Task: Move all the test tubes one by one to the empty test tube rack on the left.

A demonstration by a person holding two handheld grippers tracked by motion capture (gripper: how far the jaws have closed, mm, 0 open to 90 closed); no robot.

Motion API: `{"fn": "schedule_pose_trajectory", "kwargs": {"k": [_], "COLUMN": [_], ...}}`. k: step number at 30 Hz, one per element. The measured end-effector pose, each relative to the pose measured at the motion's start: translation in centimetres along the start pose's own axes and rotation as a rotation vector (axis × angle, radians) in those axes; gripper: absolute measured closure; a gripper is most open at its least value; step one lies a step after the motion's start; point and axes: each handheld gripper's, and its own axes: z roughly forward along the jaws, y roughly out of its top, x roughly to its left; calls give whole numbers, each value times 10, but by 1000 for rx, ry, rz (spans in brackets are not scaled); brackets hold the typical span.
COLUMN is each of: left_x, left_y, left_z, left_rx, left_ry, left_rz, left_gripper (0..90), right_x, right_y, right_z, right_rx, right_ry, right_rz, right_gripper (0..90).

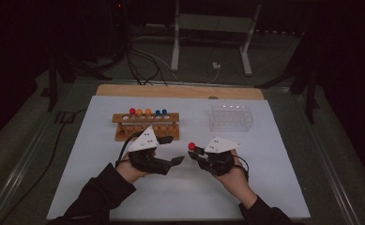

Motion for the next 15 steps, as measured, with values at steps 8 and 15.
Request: {"fn": "schedule_pose_trajectory", "kwargs": {"k": [8, 15], "left_x": [1, 5], "left_y": [2, 3], "left_z": [21, 31], "left_rx": [16, 48], "left_ry": [17, 2], "left_rz": [12, 14], "left_gripper": [439, 606], "right_x": [6, 7], "right_y": [0, 1], "right_z": [4, 3], "right_rx": [3, -7], "right_ry": [27, 28], "right_rz": [-6, -7], "right_gripper": [753, 753]}}
